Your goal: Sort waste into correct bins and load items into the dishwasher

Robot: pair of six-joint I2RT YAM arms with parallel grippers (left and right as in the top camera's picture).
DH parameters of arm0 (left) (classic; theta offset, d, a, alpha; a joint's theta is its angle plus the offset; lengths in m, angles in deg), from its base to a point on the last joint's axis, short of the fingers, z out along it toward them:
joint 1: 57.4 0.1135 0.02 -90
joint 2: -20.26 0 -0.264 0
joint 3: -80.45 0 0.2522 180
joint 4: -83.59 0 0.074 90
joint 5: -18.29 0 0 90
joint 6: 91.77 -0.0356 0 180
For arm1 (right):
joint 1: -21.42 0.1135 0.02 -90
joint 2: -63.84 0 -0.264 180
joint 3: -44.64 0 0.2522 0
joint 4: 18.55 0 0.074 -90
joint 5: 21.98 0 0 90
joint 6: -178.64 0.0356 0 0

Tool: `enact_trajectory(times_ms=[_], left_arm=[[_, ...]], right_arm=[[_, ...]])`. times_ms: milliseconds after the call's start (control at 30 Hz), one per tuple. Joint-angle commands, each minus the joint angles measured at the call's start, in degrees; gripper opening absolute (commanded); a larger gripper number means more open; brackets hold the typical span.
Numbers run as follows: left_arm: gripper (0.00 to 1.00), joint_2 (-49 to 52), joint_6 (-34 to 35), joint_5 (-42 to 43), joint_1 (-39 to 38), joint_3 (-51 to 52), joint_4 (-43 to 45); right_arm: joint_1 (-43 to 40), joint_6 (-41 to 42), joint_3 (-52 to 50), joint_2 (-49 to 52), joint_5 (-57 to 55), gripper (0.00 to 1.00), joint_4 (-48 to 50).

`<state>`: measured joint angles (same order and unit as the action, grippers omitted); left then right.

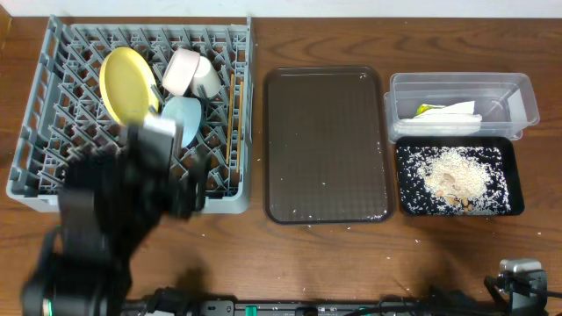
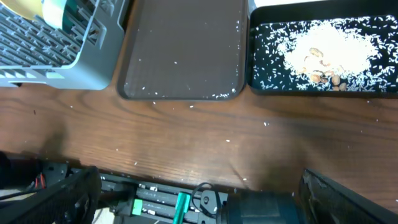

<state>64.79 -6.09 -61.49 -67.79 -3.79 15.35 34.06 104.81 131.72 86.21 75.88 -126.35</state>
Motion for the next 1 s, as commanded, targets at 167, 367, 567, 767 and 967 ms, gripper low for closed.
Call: enact_trajectory(times_ms=[167,367,567,767,967], left_arm=[[0.84,-17.59,2.6,-0.74,-0.02,13.18,-0.96],[0.86,-19.56,2.71,-0.35,-0.02,14.12,-2.73],[0.86,-19.56,2.71,-0.35,-0.02,14.12,-3.82],[0.98,-19.56,2.69,-1.2,-0.02,14.12,-6.12],[0.98,-19.56,2.64,-3.72,-0.02,14.12,-6.58]], right_arm=[[-0.72,0.52,0.02,0.02,-0.33,0.99,-0.07],[-0.72,0.52,0.02,0.02,-0.33,0.99,-0.04],[-0.72,0.52,0.02,0.02,-0.33,0.99,-0.07],[-0.72,0.52,0.02,0.02,-0.33,0.99,-0.04],[-0.72,0.52,0.02,0.02,-0.33,0.99,-0.07]])
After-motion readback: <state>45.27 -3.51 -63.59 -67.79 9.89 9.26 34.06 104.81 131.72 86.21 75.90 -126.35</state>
